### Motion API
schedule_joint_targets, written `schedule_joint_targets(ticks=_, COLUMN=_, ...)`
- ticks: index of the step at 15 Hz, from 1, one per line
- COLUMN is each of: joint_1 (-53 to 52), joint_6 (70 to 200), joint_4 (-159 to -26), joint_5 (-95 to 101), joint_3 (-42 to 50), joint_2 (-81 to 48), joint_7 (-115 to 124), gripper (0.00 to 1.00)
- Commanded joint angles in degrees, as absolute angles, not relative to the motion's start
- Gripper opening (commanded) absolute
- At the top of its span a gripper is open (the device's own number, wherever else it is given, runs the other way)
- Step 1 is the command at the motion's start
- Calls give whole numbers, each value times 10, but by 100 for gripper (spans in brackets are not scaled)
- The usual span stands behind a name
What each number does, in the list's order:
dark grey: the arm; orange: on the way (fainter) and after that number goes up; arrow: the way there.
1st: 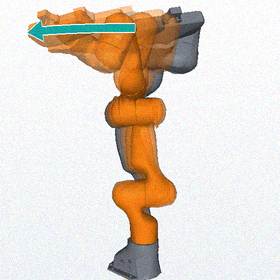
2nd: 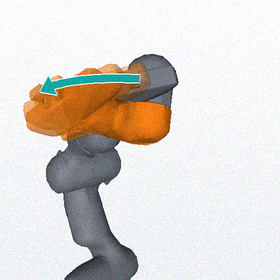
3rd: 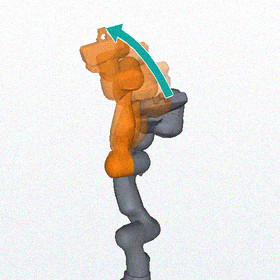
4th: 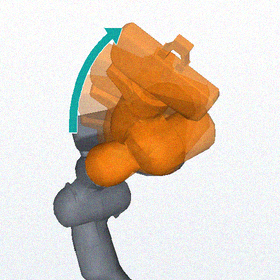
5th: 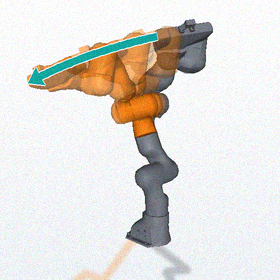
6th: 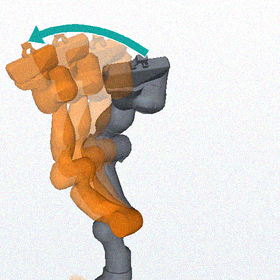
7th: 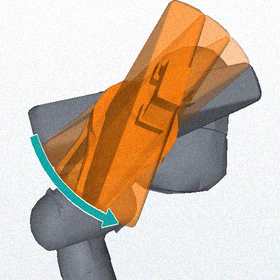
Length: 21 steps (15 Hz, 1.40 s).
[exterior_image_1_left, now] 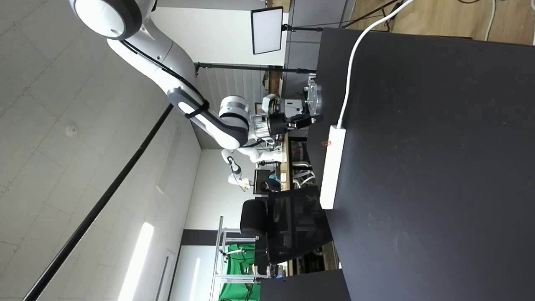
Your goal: Push the switch of the extension cord
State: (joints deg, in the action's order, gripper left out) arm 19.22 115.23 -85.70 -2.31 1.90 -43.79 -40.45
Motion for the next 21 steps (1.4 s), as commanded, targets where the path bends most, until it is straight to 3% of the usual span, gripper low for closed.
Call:
schedule_joint_targets(ticks=1, joint_1=202, joint_6=1180, joint_4=-846, joint_5=-34, joint_3=7, joint_2=-461, joint_7=-419, gripper=0)
schedule_joint_targets(ticks=21, joint_1=207, joint_6=1272, joint_4=-826, joint_5=-69, joint_3=-23, joint_2=-487, joint_7=-422, gripper=0)
